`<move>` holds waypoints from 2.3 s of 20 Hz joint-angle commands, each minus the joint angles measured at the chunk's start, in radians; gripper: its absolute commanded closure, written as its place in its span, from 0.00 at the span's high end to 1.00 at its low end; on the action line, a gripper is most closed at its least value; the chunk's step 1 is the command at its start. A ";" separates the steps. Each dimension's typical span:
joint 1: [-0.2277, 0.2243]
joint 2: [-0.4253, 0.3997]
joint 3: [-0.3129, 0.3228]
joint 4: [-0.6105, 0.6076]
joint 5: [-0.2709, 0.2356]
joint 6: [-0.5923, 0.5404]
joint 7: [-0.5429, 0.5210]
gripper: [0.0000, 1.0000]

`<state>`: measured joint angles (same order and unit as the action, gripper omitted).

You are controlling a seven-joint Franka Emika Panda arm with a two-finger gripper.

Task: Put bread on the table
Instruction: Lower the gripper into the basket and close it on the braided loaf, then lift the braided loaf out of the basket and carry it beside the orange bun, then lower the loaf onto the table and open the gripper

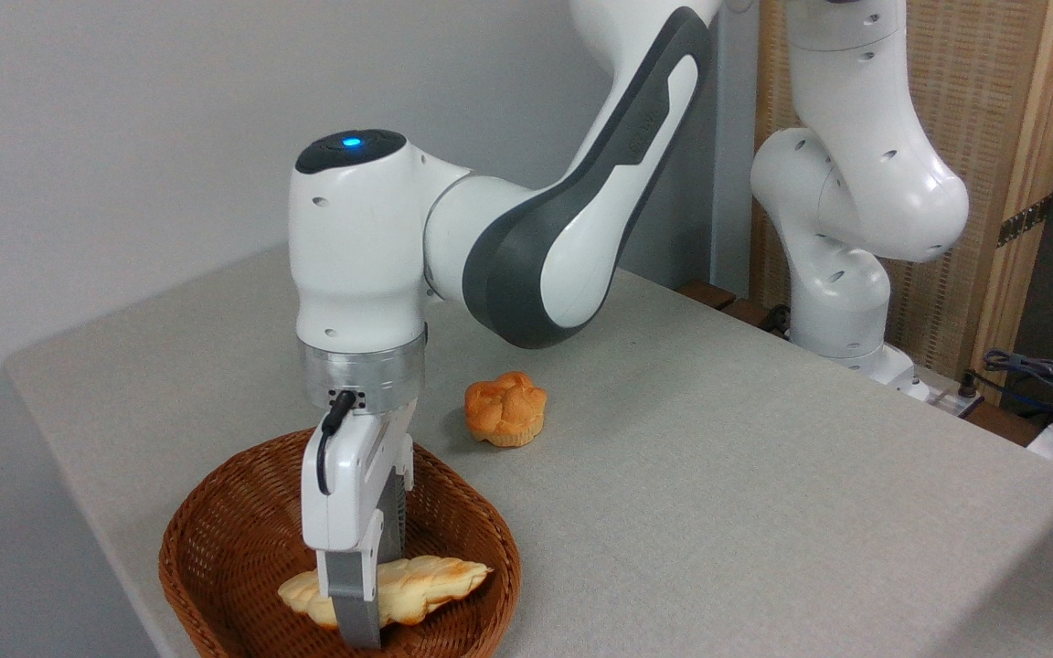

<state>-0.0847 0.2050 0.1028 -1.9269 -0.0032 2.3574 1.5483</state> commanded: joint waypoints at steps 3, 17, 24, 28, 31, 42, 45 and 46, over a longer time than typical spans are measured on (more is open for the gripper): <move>0.003 0.017 0.009 0.049 -0.033 -0.026 -0.004 0.24; -0.048 -0.357 0.064 0.045 -0.078 -0.625 -0.477 0.41; -0.144 -0.363 0.061 -0.040 -0.078 -0.629 -0.755 1.00; -0.161 -0.363 0.061 -0.046 -0.078 -0.632 -0.746 1.00; -0.162 -0.368 0.063 -0.043 -0.075 -0.632 -0.743 1.00; -0.155 -0.389 0.074 -0.038 -0.023 -0.708 -0.659 1.00; -0.155 -0.389 0.074 -0.038 -0.024 -0.711 -0.668 1.00; -0.155 -0.389 0.074 -0.038 -0.024 -0.711 -0.669 1.00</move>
<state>-0.2325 -0.1726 0.1664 -1.9673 -0.0376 1.6693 0.8723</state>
